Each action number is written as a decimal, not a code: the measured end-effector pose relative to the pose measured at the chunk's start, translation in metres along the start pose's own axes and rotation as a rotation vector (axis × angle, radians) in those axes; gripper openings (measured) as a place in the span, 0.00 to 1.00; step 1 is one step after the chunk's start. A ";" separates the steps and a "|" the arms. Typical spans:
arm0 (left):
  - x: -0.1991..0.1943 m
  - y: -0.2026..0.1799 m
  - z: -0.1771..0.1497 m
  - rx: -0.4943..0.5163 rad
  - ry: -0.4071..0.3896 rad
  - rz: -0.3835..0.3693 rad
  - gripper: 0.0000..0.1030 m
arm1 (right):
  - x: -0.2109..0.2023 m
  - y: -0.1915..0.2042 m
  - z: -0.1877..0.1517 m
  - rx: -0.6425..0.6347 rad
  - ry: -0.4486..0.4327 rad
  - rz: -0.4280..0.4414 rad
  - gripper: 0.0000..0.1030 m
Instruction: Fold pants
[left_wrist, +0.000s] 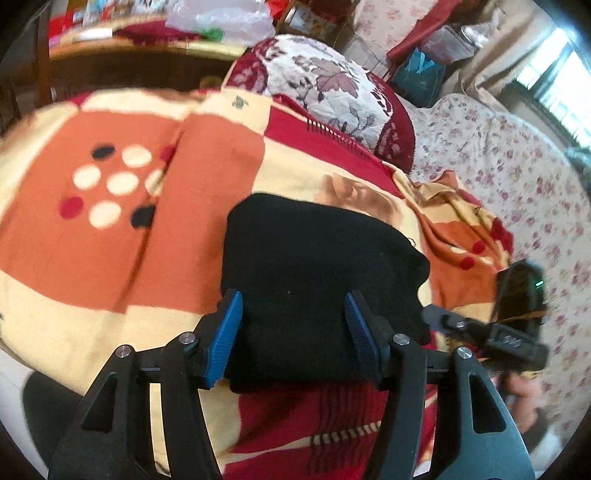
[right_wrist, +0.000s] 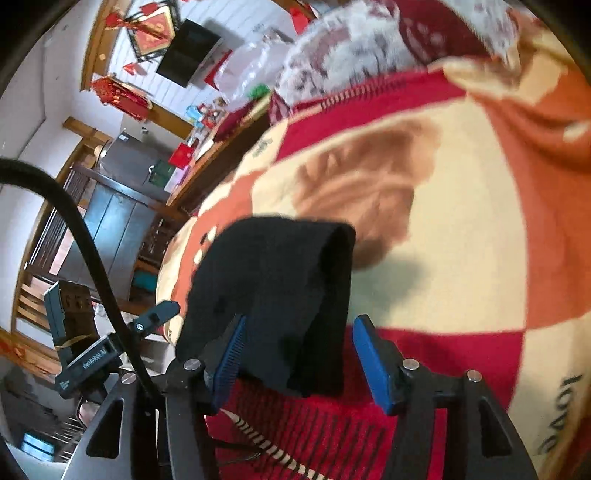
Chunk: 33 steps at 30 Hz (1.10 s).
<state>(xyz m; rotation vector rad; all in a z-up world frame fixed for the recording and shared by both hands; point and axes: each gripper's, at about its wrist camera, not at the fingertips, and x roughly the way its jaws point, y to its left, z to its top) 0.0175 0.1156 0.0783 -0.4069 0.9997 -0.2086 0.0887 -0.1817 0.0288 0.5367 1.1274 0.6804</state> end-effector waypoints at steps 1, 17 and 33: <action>0.006 0.004 0.000 -0.014 0.022 -0.021 0.56 | 0.004 -0.002 0.000 0.009 0.003 0.012 0.58; 0.030 0.037 0.006 -0.110 0.014 -0.032 0.67 | 0.036 -0.012 0.003 0.030 0.059 0.091 0.64; 0.016 -0.018 0.024 0.019 -0.059 -0.116 0.47 | -0.001 0.009 0.008 -0.059 -0.071 0.056 0.39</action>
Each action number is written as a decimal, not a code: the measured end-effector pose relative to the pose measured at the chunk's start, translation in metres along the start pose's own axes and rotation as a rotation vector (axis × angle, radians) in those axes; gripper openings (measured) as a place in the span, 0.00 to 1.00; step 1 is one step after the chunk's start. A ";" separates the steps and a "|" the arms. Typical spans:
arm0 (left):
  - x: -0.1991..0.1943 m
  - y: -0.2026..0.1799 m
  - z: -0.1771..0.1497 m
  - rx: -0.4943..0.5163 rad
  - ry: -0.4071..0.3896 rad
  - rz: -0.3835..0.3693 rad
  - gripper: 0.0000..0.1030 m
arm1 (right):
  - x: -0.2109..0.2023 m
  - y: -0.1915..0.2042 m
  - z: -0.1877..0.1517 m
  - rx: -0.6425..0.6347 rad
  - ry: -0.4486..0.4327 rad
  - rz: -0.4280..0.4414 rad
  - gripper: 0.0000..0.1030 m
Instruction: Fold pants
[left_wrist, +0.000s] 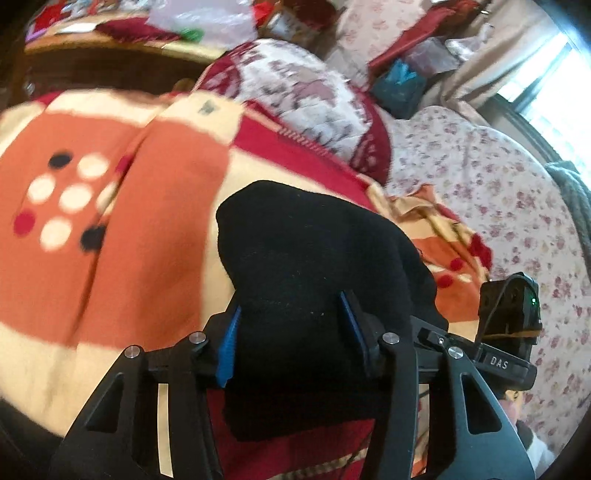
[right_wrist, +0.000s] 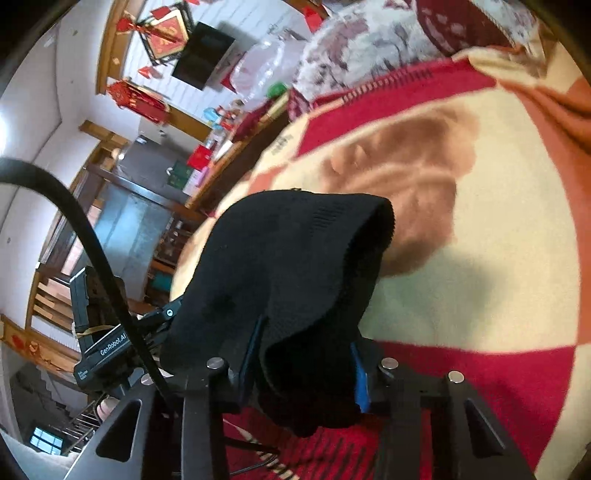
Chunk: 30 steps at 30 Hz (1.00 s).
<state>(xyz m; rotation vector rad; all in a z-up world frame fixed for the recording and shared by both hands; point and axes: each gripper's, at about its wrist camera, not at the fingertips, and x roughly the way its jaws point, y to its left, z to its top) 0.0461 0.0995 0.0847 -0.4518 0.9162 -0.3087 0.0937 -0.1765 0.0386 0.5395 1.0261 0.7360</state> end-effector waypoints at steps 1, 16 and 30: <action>0.000 -0.006 0.005 0.010 -0.005 -0.008 0.47 | -0.006 0.002 0.004 -0.010 -0.013 -0.004 0.39; 0.064 -0.048 0.082 0.090 0.001 -0.004 0.47 | -0.022 -0.022 0.088 -0.020 -0.106 -0.105 0.39; 0.110 -0.017 0.069 0.073 0.060 0.147 0.59 | 0.017 -0.054 0.097 -0.139 -0.070 -0.465 0.67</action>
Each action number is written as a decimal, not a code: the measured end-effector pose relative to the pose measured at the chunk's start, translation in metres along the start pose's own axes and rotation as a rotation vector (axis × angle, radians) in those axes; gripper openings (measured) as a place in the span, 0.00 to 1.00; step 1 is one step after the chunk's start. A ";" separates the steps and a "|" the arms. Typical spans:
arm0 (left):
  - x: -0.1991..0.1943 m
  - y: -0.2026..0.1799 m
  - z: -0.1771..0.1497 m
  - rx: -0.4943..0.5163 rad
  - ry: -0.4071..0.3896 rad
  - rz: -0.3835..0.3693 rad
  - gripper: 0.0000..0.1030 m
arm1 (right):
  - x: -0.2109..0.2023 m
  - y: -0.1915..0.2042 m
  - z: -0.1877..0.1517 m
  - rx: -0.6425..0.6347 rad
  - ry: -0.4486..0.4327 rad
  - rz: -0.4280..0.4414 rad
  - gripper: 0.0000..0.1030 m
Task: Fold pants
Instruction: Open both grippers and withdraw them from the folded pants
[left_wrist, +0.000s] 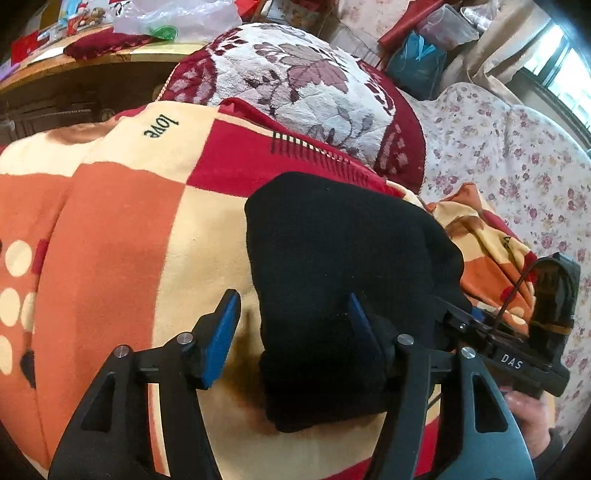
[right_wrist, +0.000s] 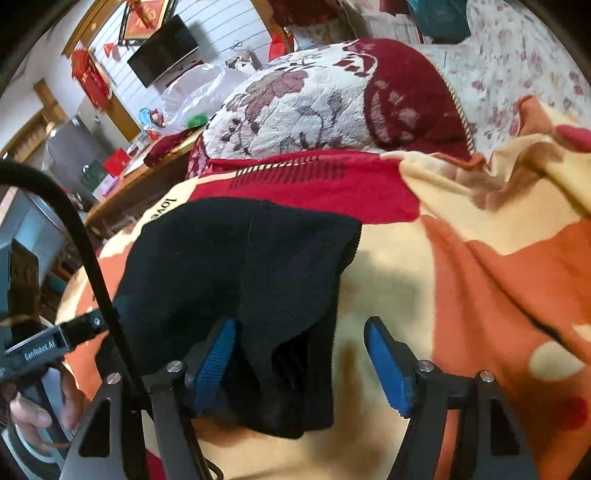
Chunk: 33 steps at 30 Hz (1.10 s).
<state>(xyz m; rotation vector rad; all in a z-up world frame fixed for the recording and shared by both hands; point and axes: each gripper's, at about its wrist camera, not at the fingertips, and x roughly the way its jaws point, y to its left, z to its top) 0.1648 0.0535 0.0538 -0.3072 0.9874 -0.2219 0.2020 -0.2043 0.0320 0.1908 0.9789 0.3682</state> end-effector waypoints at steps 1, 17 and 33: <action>-0.003 -0.004 -0.001 0.012 -0.002 0.026 0.59 | -0.003 0.000 -0.001 0.003 0.004 -0.017 0.67; -0.073 -0.051 -0.024 0.076 -0.135 0.217 0.59 | -0.080 0.043 -0.025 -0.033 -0.087 -0.135 0.67; -0.117 -0.080 -0.049 0.097 -0.196 0.258 0.59 | -0.102 0.070 -0.032 -0.020 -0.138 -0.113 0.67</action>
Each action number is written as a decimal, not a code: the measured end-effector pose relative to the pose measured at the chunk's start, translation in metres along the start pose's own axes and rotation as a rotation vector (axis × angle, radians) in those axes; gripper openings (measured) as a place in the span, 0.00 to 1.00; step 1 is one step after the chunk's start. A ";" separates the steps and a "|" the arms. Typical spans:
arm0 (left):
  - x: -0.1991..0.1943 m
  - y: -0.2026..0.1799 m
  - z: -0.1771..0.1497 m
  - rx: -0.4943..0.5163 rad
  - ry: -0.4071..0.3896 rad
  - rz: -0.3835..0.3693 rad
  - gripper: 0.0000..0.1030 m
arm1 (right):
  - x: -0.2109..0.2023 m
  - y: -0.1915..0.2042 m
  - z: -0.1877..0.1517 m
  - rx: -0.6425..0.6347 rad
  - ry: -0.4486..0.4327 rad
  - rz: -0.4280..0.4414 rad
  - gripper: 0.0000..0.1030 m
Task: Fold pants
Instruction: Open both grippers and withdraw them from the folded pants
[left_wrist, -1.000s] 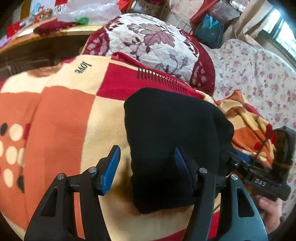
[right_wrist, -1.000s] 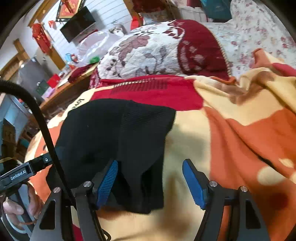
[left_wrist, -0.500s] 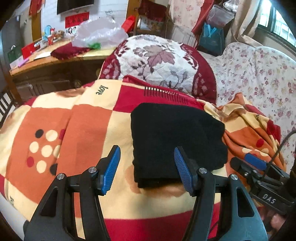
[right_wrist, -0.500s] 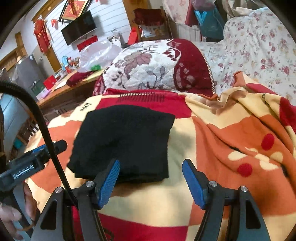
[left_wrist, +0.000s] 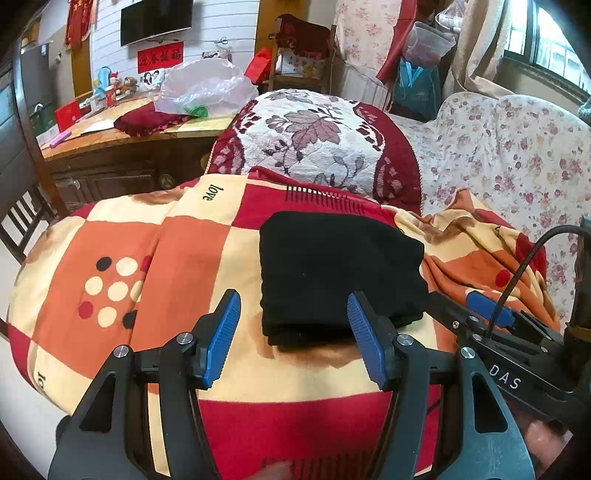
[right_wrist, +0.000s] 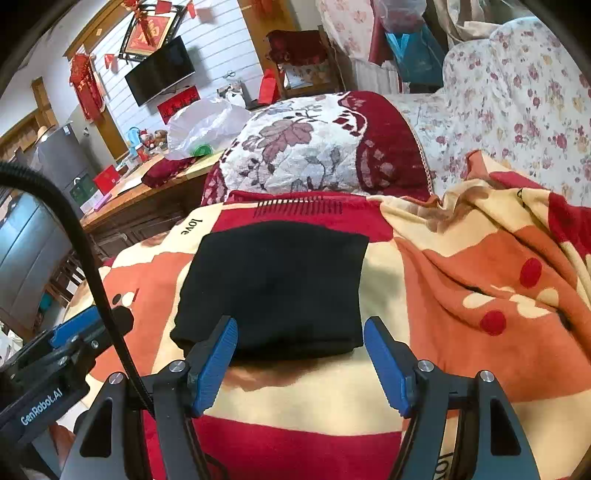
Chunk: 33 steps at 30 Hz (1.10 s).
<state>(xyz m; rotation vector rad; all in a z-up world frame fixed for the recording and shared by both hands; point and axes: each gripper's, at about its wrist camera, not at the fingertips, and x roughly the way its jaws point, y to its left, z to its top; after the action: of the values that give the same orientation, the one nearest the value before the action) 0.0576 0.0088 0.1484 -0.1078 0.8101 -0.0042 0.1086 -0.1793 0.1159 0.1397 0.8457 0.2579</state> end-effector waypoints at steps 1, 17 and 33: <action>-0.003 -0.001 0.000 0.003 -0.007 0.003 0.59 | -0.002 0.002 0.000 -0.004 -0.004 0.002 0.67; -0.014 -0.002 -0.003 0.006 -0.015 -0.009 0.59 | -0.005 0.007 -0.003 -0.008 0.006 0.021 0.67; -0.005 -0.004 -0.006 0.010 0.007 -0.013 0.59 | 0.006 0.004 -0.005 0.001 0.044 0.027 0.67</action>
<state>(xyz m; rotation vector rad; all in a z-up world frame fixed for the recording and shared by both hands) 0.0499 0.0040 0.1478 -0.1040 0.8165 -0.0208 0.1078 -0.1735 0.1087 0.1473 0.8878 0.2867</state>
